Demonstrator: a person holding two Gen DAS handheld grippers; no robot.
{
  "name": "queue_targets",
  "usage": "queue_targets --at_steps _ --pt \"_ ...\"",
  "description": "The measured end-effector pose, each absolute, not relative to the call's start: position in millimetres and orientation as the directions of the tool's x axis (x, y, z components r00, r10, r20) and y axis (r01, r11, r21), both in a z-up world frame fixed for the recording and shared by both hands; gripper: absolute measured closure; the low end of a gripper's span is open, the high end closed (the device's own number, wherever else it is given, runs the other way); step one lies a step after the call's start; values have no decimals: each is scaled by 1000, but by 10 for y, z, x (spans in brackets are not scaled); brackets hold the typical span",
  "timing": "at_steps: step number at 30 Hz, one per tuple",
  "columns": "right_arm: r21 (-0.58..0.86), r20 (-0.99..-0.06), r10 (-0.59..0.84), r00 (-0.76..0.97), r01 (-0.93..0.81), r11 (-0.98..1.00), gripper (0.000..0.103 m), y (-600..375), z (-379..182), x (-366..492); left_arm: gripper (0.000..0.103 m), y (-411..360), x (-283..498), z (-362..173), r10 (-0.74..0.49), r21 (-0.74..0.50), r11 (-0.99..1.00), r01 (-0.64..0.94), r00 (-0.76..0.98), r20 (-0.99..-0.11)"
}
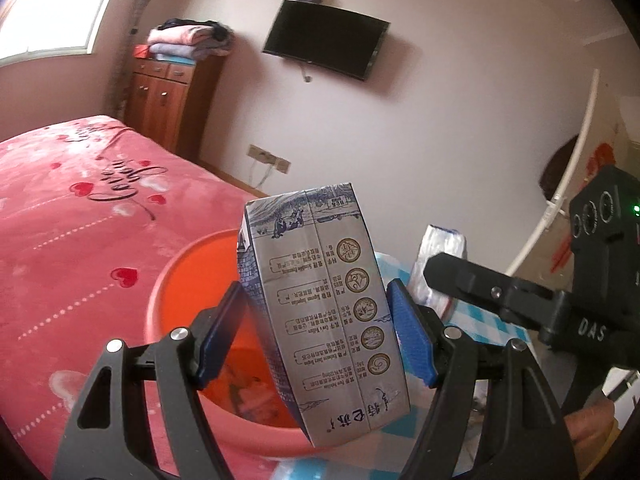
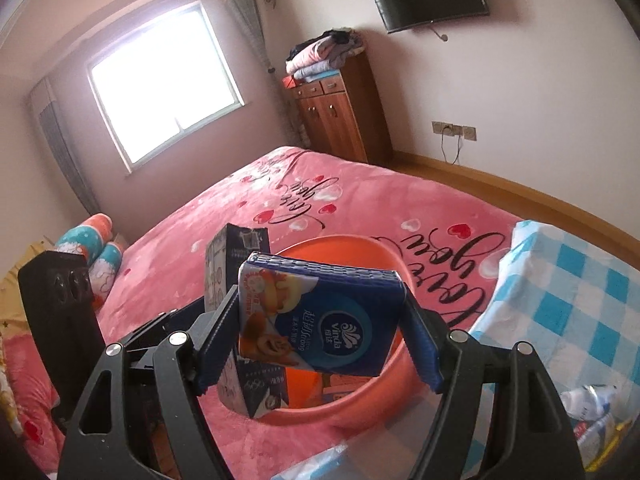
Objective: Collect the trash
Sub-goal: 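Carry the carton and tissue box over the bucket and open both tools, then return both tools to the table toward the remaining wrappers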
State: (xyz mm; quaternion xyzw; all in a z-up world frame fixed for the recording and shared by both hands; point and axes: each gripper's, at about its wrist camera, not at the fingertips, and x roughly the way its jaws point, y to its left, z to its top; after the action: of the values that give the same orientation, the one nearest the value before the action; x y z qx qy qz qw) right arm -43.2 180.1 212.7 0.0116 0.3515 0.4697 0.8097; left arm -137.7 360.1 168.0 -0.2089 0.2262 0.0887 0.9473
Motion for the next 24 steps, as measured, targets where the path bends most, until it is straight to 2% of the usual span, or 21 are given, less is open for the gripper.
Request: queue_targets --at_steps 11,13,15,17,24 --pt "393 -595 762 256 -735 553 27 2012 1890 -294 30 3801 -1192 1408 86 -374 875 -309 858 -507" --pt "403 -590 766 256 -729 553 19 1999 1879 -276 30 3802 -1173 1378 94 -369 873 -320 852 -515" --pt "415 -574 775 264 -722 553 13 1967 1886 -260 25 3793 -1176 1366 95 -375 868 -325 851 -517" --pt "425 -560 781 276 -714 557 12 1910 1903 -248 17 3799 -1179 1347 96 -387 861 -330 852 -515" --pt "436 -519 774 363 -667 605 10 1549 1964 -264 13 3761 -1203 1370 119 -386 858 -339 862 -493"
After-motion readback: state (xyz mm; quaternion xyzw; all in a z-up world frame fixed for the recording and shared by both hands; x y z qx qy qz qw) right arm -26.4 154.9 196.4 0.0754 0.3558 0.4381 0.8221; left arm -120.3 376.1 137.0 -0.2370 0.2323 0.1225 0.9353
